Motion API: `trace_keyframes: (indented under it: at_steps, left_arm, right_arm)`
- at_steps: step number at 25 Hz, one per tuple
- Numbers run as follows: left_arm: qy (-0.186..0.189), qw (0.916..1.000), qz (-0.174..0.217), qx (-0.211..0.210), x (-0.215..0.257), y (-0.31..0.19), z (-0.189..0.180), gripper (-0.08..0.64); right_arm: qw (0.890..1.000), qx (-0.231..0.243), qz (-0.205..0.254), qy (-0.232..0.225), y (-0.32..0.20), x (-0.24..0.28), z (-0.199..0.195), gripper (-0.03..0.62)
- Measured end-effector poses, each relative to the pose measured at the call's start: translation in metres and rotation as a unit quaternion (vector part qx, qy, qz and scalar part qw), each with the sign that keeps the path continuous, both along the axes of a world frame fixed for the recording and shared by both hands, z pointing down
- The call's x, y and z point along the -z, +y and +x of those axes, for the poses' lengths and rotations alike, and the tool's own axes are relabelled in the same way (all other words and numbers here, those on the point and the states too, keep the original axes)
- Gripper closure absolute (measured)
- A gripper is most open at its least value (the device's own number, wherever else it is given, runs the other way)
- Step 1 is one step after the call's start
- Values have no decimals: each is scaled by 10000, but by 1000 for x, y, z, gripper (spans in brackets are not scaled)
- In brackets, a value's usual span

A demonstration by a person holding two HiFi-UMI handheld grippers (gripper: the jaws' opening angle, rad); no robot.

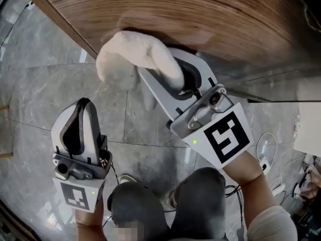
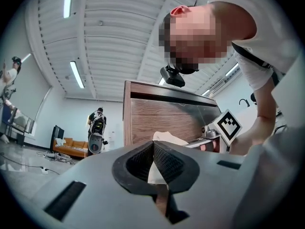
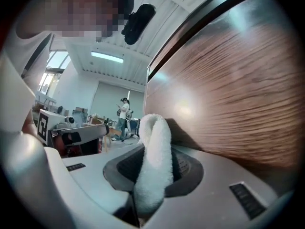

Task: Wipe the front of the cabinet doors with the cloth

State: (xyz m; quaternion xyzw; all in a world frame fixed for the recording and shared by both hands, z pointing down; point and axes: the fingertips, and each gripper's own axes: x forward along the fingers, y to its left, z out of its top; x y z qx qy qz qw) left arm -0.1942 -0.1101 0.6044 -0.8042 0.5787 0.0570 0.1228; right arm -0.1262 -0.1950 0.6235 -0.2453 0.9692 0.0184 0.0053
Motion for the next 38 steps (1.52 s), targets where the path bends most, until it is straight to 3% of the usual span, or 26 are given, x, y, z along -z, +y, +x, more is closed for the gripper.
trace_keyframes:
  at_steps: [7,13,27,38]
  left_arm:
    - [14,9996,174,-230,13,3,50,543]
    - [244,9983,240,-478,9,-6,36,542]
    - [223,9968,343,-680,4,-4,17,543]
    - [176,9947,365,-940,15,3,76,543]
  right_arm:
    - [9992,-380,19,-97,1,14,61,486]
    - [9982,-565,199,-54,0,12,63,486]
    - [9944,-1025,206,140,-2,3,73,488]
    - [9856,-1671,242,-122,2,15,174,486]
